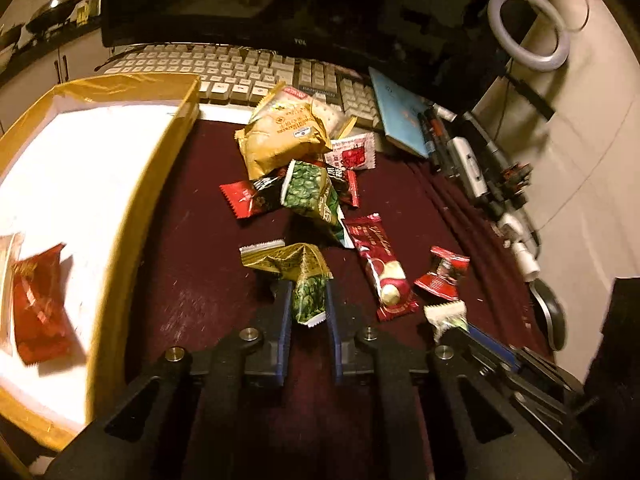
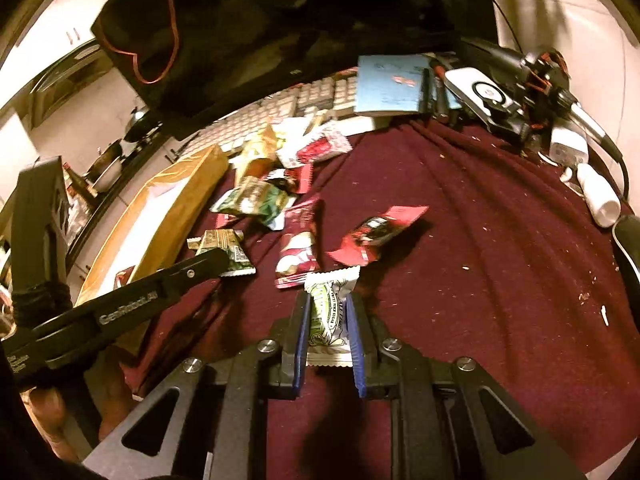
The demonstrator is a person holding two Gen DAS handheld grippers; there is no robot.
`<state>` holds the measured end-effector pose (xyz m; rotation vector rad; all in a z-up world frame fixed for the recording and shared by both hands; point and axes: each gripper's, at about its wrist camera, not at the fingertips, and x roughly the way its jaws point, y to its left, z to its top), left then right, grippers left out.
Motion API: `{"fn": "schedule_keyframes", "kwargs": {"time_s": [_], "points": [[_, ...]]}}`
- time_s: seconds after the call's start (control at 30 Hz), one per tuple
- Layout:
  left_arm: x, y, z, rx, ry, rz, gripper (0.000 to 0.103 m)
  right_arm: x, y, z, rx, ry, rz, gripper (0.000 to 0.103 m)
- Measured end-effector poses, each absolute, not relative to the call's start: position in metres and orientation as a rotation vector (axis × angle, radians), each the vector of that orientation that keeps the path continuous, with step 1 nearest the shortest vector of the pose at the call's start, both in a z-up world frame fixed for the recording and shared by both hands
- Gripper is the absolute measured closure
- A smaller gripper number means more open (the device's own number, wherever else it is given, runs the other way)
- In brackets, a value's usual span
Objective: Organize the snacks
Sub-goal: 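Carry both snacks to the white tray and release them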
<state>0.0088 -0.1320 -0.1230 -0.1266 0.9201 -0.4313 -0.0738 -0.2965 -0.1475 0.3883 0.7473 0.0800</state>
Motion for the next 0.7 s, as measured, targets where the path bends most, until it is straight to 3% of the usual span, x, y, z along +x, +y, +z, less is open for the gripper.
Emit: {"fn": "schedule_keyframes", "kwargs": {"time_s": [0.43, 0.7], "points": [[-0.037, -0.006, -0.067, -0.324, 0.742, -0.353, 0.090, -0.070, -0.209, -0.103, 0.295, 0.670, 0.326, 0.085], [-0.006, 0.085, -0.089, -0.406, 0.785, -0.153, 0.090, -0.015, -0.149, -0.086, 0.250, 0.704, 0.445, 0.085]]}}
